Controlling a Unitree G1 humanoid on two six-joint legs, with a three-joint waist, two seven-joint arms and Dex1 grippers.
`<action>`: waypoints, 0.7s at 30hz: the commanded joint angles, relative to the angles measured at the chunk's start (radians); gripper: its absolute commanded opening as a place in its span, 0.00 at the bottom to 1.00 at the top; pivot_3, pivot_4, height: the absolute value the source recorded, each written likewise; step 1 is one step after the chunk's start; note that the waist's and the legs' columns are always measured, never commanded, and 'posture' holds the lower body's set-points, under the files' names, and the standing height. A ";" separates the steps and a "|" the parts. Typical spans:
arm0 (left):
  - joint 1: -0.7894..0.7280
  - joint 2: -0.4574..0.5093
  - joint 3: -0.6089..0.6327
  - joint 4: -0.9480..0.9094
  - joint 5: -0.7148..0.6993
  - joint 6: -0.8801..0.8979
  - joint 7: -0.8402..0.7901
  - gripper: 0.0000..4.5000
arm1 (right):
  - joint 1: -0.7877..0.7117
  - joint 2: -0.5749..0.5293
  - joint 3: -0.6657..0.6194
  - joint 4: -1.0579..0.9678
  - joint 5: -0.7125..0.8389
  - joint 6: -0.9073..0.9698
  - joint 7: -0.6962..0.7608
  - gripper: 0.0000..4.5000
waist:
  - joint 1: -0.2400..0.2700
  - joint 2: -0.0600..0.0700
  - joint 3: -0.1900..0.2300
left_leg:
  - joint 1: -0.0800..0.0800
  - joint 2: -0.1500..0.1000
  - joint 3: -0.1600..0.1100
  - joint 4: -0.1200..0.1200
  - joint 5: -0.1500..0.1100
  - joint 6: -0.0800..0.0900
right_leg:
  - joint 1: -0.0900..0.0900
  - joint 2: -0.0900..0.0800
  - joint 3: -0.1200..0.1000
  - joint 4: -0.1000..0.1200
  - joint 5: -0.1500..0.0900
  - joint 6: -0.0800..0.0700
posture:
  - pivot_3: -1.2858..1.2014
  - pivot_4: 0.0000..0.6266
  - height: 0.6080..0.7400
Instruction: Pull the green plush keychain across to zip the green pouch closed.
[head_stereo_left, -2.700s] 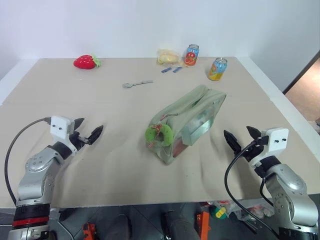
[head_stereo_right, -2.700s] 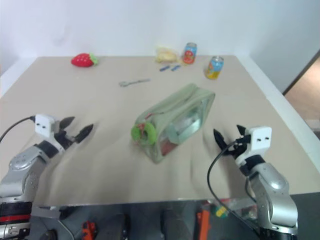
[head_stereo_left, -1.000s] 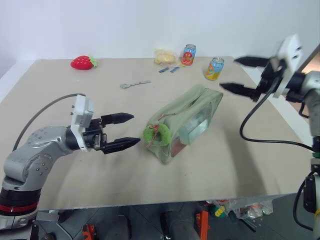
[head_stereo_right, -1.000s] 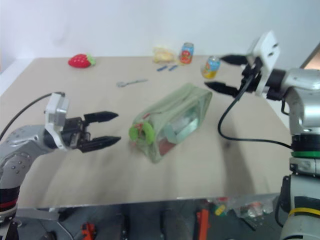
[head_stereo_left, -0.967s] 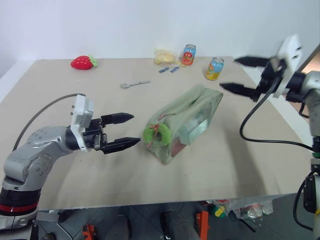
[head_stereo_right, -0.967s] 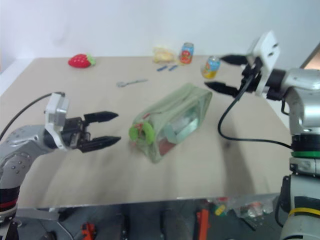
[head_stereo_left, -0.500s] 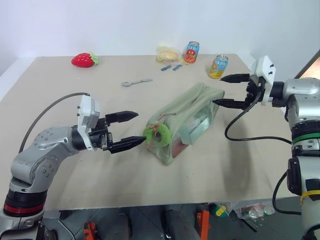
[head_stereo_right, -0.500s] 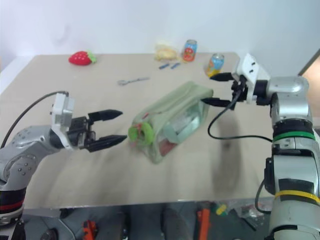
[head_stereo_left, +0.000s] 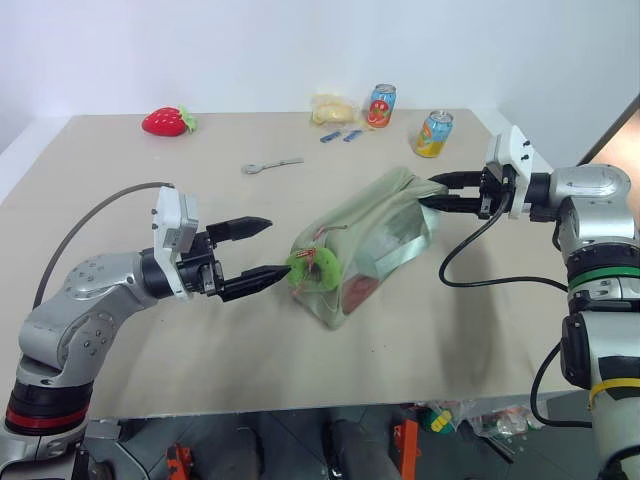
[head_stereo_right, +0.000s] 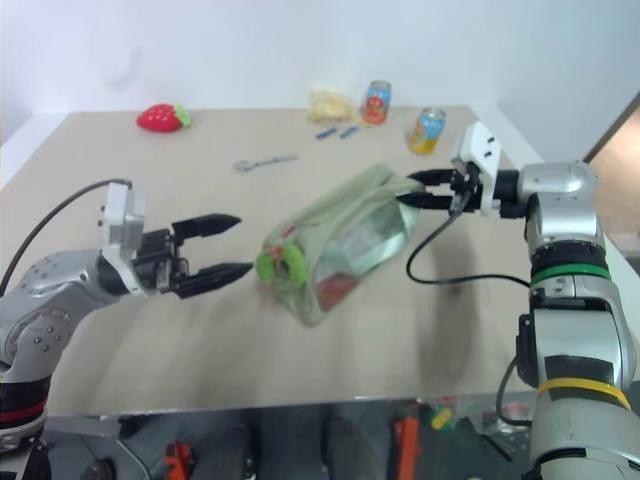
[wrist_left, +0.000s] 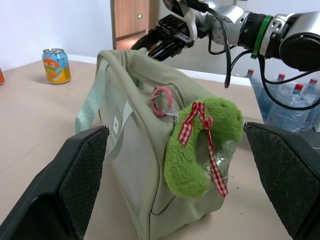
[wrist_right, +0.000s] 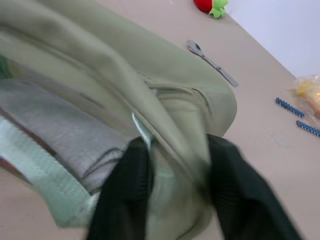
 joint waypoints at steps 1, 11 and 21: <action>-0.008 0.000 0.031 -0.015 0.003 -0.030 0.004 1.00 | 0.009 -0.007 -0.028 -0.053 0.021 0.020 0.027 0.00 | 0.000 0.000 0.000 | 0.000 0.000 0.000 0.000 0.000 0.000 | 0.000 0.000 0.000 0.000 0.000 0.000 | 0.52 0.24 1.00; -0.024 0.009 0.044 0.128 0.092 -0.117 -0.016 1.00 | 0.222 -0.067 -0.063 -0.693 0.153 0.493 -0.068 0.00 | 0.002 0.000 0.000 | 0.003 0.000 0.000 0.000 0.002 -0.003 | 0.000 0.001 0.001 0.006 -0.001 -0.001 | 0.52 0.24 1.00; 0.011 0.034 0.129 0.212 0.162 -0.202 0.003 1.00 | 0.437 -0.050 -0.093 -1.210 0.253 0.914 -0.375 0.00 | 0.002 -0.001 0.000 | 0.005 0.001 -0.002 0.000 0.002 -0.004 | -0.002 0.002 0.000 0.014 -0.008 -0.007 | 0.52 0.24 1.00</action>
